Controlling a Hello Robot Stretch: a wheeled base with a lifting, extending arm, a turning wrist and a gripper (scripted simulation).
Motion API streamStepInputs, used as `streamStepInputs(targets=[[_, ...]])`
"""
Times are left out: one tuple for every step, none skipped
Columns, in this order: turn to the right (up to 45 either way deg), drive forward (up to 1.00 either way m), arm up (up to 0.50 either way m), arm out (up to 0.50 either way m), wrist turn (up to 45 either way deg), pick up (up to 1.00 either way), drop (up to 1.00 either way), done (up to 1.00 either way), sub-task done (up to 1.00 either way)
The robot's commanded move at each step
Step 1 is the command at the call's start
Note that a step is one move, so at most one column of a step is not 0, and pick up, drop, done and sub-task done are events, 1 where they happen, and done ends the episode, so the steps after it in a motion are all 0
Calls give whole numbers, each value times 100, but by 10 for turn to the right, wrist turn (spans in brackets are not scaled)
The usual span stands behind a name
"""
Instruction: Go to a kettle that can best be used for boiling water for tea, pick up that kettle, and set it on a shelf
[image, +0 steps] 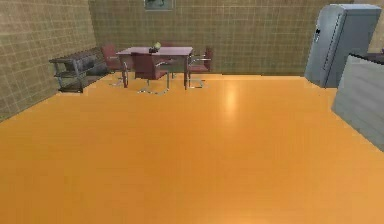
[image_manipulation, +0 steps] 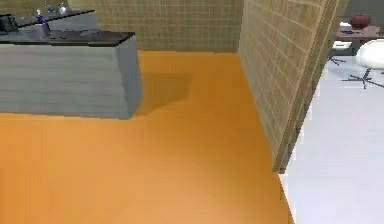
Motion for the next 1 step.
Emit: streamStepInputs(targets=[[0,100,0,0,0,0,0,0,0]])
